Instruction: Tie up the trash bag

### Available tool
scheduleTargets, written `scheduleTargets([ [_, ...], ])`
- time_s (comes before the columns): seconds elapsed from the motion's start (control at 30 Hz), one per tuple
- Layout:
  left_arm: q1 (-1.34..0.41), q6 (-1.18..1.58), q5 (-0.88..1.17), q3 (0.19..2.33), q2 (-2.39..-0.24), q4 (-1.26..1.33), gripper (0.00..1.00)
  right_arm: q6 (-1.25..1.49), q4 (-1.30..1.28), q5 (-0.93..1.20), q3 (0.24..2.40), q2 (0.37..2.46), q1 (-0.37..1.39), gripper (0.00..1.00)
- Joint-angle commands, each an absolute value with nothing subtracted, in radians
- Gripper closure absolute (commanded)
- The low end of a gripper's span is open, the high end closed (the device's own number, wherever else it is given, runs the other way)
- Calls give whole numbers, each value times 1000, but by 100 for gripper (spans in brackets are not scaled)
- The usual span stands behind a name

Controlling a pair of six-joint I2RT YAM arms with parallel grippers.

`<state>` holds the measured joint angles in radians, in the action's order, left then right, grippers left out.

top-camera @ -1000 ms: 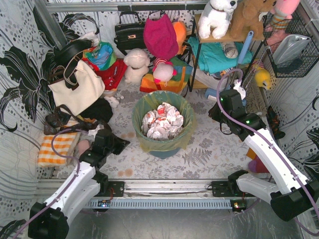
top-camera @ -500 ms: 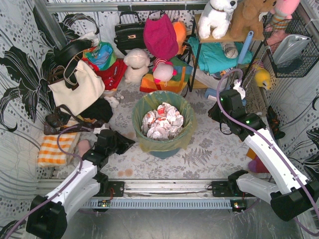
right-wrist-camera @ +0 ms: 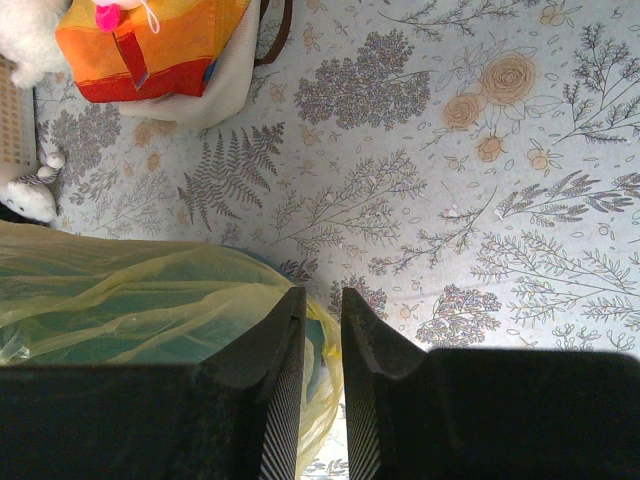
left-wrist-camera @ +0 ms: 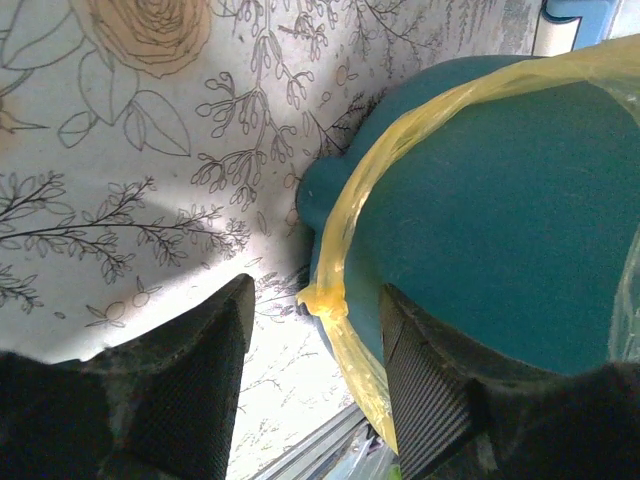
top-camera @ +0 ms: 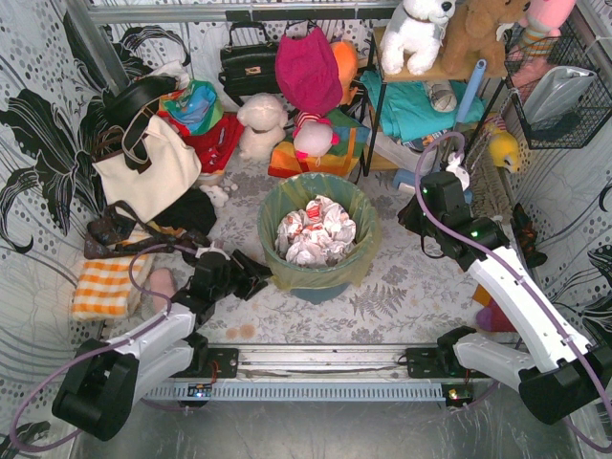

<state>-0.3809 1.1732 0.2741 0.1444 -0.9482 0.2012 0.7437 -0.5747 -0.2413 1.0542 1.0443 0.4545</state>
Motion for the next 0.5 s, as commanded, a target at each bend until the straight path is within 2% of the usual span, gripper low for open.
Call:
scheduleTargets([
  [0.0,-390,1173,301,137,-975,330,41,758,-552,-229,1058,1055,449,80],
  [0.17,-391,1168,287,123,-983,333,52,758,-549,-227,1060,1059,449,80],
  [0.47,-393,1121,273,127,-1036,341,54,763,-545,-225,1040,1051,449,80],
])
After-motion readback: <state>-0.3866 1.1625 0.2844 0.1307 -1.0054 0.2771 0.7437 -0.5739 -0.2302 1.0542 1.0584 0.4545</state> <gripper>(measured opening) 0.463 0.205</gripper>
